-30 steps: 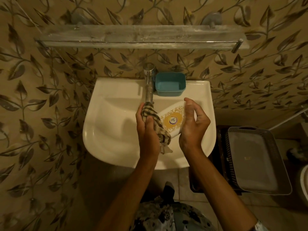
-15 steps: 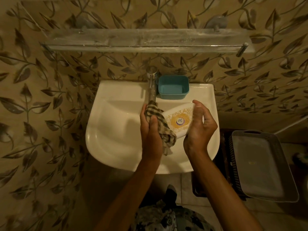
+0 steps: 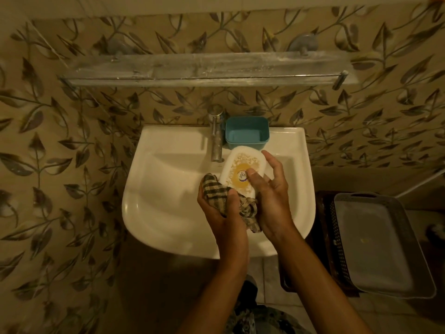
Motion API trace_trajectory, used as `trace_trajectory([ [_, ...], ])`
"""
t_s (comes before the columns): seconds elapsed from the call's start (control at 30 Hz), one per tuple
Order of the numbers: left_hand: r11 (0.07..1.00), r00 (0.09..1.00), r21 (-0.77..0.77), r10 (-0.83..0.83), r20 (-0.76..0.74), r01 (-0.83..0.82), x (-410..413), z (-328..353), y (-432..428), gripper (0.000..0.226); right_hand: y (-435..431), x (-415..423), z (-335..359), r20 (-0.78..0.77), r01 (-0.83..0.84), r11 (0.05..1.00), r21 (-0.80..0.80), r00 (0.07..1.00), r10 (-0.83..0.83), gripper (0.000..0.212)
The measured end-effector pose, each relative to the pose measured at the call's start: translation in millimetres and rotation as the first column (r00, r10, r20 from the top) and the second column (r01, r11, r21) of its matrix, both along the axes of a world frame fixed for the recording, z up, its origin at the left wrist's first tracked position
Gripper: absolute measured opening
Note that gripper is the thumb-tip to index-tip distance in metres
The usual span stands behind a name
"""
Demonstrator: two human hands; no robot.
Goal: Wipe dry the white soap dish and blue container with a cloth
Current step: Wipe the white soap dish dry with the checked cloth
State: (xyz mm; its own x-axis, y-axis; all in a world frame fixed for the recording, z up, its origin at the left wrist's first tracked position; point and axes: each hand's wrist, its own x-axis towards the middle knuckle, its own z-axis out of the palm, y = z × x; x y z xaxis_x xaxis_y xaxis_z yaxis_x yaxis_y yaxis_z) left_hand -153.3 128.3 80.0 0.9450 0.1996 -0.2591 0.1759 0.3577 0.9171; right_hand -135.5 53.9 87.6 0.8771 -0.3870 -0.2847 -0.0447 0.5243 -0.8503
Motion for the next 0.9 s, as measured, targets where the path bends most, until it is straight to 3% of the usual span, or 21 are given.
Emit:
trace_trajectory([
  [0.1,0.993,0.995,0.090,-0.078,0.058,0.073,-8.4,-2.3,3.5,0.060,-9.5,0.1,-1.4,0.036,-0.058,0.998,-0.037,0.998,0.059,0.042],
  [0.2,0.963,0.979,0.212,-0.186,0.084,0.165,-21.2,-5.1,9.7,0.062,-18.9,1.5,-1.5,0.022,0.007,1.000,0.011,1.000,-0.008,0.036],
  [0.3,0.954,0.971,0.218,-0.227,0.068,0.208,-31.2,-8.4,19.4,0.066,-25.5,0.6,0.5,0.010,0.058,0.998,0.036,0.998,-0.059,0.037],
  [0.47,0.926,0.936,0.234,-0.330,0.123,0.296,-38.2,-4.1,28.5,0.067,-19.0,-5.5,1.9,0.020,-0.006,0.987,-0.160,1.000,0.010,0.036],
  [0.57,0.928,0.933,0.226,-0.332,0.137,0.297,-31.0,2.1,26.6,0.060,-10.8,-10.4,2.8,0.043,-0.112,0.972,-0.205,0.991,0.123,0.040],
  [0.73,0.897,0.931,0.345,-0.339,0.134,0.277,10.5,12.3,31.8,0.053,-9.2,-20.2,0.6,0.056,-0.234,0.957,-0.173,0.967,0.247,0.041],
  [0.9,0.916,0.931,0.295,-0.327,0.160,0.271,14.0,14.7,28.5,0.051,-5.7,-21.8,1.9,0.052,-0.180,0.974,-0.136,0.981,0.189,0.039],
])
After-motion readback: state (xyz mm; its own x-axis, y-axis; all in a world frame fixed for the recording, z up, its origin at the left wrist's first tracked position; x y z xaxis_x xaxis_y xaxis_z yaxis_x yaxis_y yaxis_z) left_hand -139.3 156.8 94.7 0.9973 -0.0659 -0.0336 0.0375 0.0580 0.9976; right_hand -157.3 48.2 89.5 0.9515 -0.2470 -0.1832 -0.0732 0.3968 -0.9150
